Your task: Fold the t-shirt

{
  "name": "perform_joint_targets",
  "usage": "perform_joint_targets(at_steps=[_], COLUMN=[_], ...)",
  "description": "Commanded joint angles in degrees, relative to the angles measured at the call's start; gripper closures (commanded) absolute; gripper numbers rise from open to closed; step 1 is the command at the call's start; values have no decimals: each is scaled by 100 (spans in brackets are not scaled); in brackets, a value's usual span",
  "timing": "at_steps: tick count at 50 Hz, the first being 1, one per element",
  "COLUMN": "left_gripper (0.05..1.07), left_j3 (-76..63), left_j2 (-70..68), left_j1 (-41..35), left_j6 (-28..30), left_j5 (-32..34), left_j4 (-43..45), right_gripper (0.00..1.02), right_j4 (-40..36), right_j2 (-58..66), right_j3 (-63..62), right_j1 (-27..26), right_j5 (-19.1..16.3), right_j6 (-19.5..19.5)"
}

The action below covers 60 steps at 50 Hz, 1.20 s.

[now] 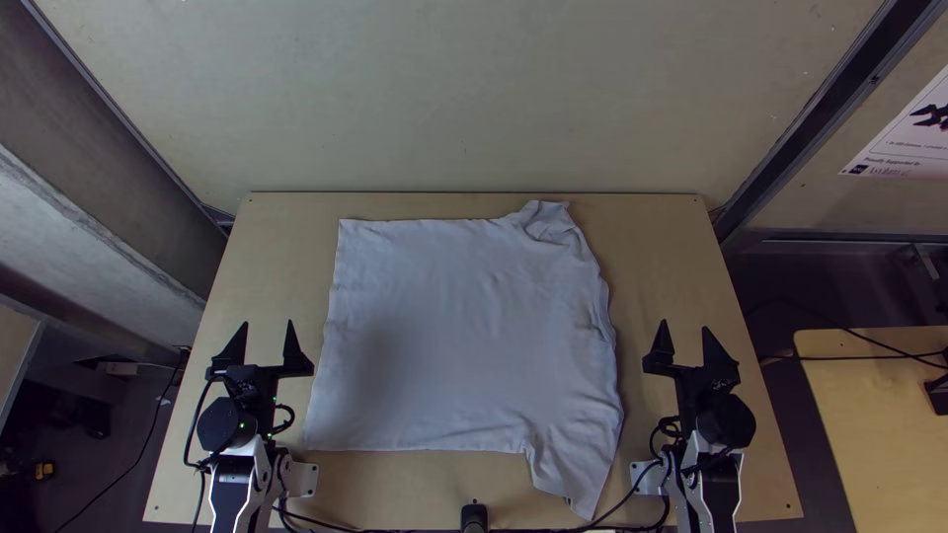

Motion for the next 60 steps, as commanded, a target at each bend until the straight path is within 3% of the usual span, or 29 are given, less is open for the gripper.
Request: perform_joint_targets(at_steps=[1, 19, 30, 48, 60], left_gripper=[10, 10, 10, 10, 10], left_j3=[-257, -257, -257, 16, 684], left_j2=[-58, -58, -58, -67, 179], left_j1=[34, 34, 26, 26, -62], left_j6=[46, 46, 46, 398, 617], left_j5=[41, 41, 50, 76, 182], left_j4=[-72, -72, -72, -134, -20], right_gripper=[3, 3, 3, 3, 3], right_j4=[99, 99, 90, -139, -112], right_j2=[-21, -21, -30, 14, 1157], right_j3=[-110, -118, -110, 435, 1543], right_j1=[-11, 16, 332, 341, 288], right_j5=[-8, -26, -87, -78, -78], right_j6=[67, 295, 550, 348, 58])
